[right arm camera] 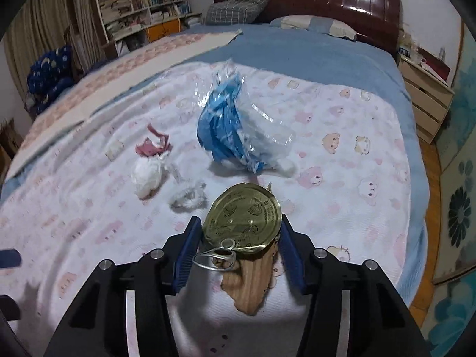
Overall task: Collect trash
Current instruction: 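Grasp the crumpled white tissue with the left tool while the right tool holds the lid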
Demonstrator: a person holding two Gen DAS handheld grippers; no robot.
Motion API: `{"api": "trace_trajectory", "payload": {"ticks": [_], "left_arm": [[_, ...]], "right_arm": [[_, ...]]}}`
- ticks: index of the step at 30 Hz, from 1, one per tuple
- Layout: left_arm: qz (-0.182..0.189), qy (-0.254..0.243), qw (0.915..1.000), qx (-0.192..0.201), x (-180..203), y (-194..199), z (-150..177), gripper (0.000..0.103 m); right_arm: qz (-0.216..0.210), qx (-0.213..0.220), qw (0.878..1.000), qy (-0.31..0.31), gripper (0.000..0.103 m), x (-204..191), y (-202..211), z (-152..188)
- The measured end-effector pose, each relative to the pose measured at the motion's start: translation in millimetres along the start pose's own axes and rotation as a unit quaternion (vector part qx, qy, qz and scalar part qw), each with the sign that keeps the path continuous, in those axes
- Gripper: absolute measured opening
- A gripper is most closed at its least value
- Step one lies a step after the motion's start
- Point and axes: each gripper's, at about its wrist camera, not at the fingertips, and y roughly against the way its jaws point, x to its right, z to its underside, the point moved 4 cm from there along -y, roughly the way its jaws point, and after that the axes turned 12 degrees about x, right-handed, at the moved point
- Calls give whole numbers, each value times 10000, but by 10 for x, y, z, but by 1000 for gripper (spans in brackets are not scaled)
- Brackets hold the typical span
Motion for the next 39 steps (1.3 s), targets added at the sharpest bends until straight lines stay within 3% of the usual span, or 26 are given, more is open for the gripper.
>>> {"api": "trace_trajectory", "payload": {"ticks": [1,3,17,23,26,30,37,39], "left_arm": [[-1,12,10000,2,1,-1,-2,83],[18,20,10000,-9,8,-3,-8,83],[38,70,9999,-67,57,-55,8,83],[25,128,9999,-97,30,-70,7,83],[42,129,9998,-108,32,-72,4,83],[72,154,9998,-113,18,-74,-10,83],[97,194,9997,-135,-13,-73,-6,83],[53,184,9997,-158,-19,-68,2,83]], "right_arm": [[-32,-6,10000,5,49,-5,11,-9],[-83,17,10000,-27,10,-8,57,-42],[-374,83,9986,-376,10,79,166,-81],[-267,107,9994,-205,12,7,140,-106],[-226,95,9995,-208,23,-1,97,-117],[-166,202,9995,-184,48,-24,59,-177],[-199,251,9993,-192,47,-51,-91,-280],[-211,189,9994,-220,37,-44,-152,-284]]}}
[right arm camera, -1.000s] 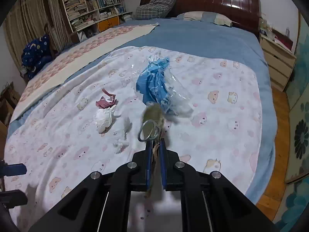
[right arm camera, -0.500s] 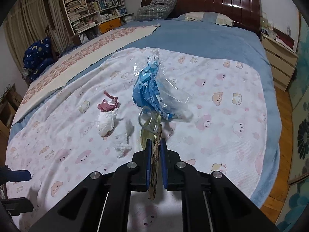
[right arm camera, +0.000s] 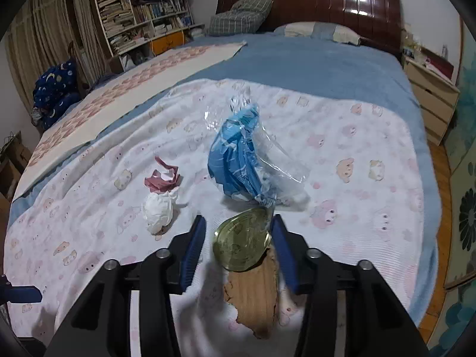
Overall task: Collect trash
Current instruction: 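Grasp the crumpled white tissue with the left tool while the right tool holds the lid, then carry the lid and tissue to the red basket and open both tools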
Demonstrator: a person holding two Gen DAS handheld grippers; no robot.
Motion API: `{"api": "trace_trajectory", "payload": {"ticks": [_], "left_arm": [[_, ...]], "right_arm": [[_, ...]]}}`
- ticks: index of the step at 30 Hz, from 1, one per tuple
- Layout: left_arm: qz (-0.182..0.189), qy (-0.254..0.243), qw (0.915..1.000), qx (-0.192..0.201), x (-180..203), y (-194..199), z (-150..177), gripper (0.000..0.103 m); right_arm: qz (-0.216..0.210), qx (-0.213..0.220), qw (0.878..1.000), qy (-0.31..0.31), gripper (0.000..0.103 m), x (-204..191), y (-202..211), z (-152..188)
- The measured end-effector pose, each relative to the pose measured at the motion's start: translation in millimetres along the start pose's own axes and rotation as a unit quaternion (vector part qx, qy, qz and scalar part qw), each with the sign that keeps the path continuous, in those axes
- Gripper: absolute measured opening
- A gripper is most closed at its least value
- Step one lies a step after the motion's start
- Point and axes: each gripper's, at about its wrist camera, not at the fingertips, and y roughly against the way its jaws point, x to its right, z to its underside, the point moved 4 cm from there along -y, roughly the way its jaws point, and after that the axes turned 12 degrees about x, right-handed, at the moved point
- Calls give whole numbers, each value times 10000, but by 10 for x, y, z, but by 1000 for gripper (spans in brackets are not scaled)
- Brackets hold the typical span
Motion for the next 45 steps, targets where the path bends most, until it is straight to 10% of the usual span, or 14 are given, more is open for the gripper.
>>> {"api": "trace_trajectory", "payload": {"ticks": [4,30,31,32,33,45], "left_arm": [[-37,4,10000,3,-39,4,-10,83],[-80,497,9980,380,-109,-1256,-608,82],[-132,399,9982,422,-76,-1277,-624,69],[-168,265,9986,434,-32,-1317,-644,26],[-186,221,9990,350,-16,-1382,-653,14],[-38,489,9947,899,-12,-616,-748,12]], "right_arm": [[50,-64,9995,-296,10,142,-73,17],[-859,389,9811,-1690,7,690,1158,130],[-865,384,9814,-1671,7,699,1190,142],[-866,406,9818,-1644,7,709,1235,155],[-882,387,9820,-1623,7,704,1278,181],[-744,429,9858,-1445,7,953,1825,279]]}}
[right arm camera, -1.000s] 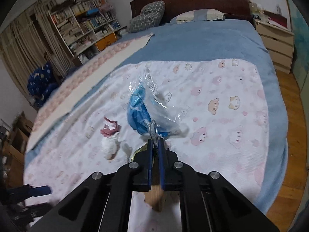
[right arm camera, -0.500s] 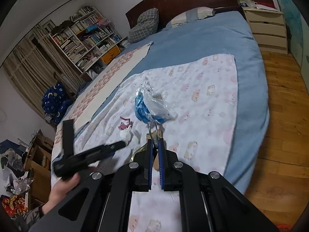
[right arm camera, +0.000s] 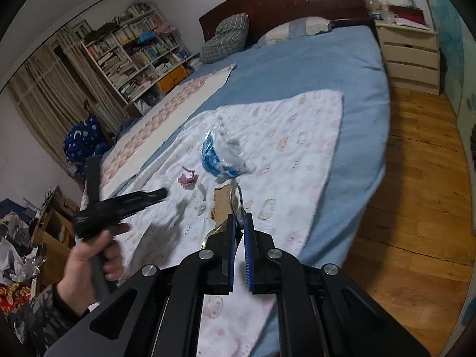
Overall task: Collect trash
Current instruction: 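Carry the lid and tissue to the red basket and open both tools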
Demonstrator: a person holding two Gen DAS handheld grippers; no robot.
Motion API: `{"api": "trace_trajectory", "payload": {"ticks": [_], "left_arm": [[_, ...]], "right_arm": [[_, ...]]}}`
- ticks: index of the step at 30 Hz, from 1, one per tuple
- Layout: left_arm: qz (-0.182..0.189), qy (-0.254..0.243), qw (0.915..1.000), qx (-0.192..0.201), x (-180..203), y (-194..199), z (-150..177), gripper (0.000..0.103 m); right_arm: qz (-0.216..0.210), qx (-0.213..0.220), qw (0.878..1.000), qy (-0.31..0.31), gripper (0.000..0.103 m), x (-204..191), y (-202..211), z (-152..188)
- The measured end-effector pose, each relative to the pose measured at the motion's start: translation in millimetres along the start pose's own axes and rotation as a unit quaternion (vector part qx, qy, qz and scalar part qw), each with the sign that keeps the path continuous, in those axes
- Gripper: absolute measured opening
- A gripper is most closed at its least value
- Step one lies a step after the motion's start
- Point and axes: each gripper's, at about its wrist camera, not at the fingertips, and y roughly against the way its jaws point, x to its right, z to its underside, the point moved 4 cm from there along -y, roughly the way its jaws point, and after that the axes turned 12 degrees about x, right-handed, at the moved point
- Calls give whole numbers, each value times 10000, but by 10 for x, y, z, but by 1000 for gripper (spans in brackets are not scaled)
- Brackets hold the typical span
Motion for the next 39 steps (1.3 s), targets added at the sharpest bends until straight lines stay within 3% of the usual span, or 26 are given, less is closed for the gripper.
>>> {"api": "trace_trajectory", "payload": {"ticks": [5,8,11,13,17,22,26,31,34,39], "left_arm": [[463,-180,9984,251,479,745,162,12],[889,-561,9944,144,1017,1021,505,12],[1298,-1068,9855,-210,1582,1208,1042,12],[1605,-1429,9754,-493,1944,1274,1422,12],[2011,-2324,9455,-1078,2629,1228,2269,12],[2117,-3218,9068,-1711,3078,907,3228,12],[2117,-3864,8744,-2031,3291,582,3870,12],[2069,-4343,8444,-2358,3348,392,4352,12],[1957,-4455,8367,-2514,3267,347,4517,12],[1879,-4382,8413,-2548,3291,264,4523,12]], "right_arm": [[149,318,9991,-218,7,152,487,-79],[290,553,9976,-298,7,274,944,-20],[616,683,9951,-353,7,503,1440,138],[930,688,9922,-454,7,750,1801,301],[1659,569,9835,-446,7,1272,2395,661],[2404,170,9651,-1027,7,2091,3036,1475],[2661,-273,9524,-1461,7,2506,3162,2099],[2635,-623,9466,-1749,7,2771,3070,2608],[2602,-873,9457,-1744,7,2789,2842,2796],[2533,-1093,9442,-1799,7,2794,2509,3061]]}}
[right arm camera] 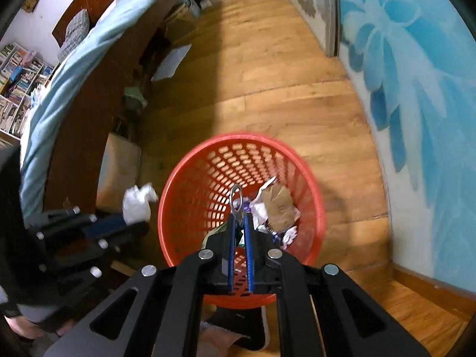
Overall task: Collect trash
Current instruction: 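Carry the lid and tissue to the red basket and open both tools, then return to the bed and grasp the cardboard strip with the right tool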
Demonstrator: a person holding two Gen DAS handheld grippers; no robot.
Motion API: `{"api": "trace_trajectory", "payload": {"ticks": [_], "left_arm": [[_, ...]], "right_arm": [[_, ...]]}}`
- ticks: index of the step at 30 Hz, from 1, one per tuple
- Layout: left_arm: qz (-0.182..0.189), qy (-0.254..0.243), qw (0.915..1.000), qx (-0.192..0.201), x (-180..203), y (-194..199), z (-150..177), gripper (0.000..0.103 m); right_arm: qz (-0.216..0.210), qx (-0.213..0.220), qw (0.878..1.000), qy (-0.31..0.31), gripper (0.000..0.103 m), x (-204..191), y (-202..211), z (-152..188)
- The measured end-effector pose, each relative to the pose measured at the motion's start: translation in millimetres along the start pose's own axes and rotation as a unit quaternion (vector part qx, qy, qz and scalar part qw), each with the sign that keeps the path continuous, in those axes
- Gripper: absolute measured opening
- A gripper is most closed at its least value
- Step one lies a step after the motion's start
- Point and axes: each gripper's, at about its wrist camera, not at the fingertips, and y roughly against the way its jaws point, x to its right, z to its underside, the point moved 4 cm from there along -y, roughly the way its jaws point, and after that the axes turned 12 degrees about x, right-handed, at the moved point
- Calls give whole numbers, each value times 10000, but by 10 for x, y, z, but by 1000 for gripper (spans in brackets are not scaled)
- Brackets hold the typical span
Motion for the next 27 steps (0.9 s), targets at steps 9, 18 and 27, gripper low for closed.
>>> {"api": "trace_trajectory", "payload": {"ticks": [9,18,27], "left_arm": [[-28,60,10000,7,12,75,46,12],[-268,306,9986,330,-211,556,-97,74],[-760,1114,9755,1739,-1198,1952,-301,83]], "right_arm": [[179,70,9998,-35,11,12,-133,35],[570,675,9956,-306,78,55,276,-259],[-112,1724,9840,440,96,-1145,1138,-1162]]}}
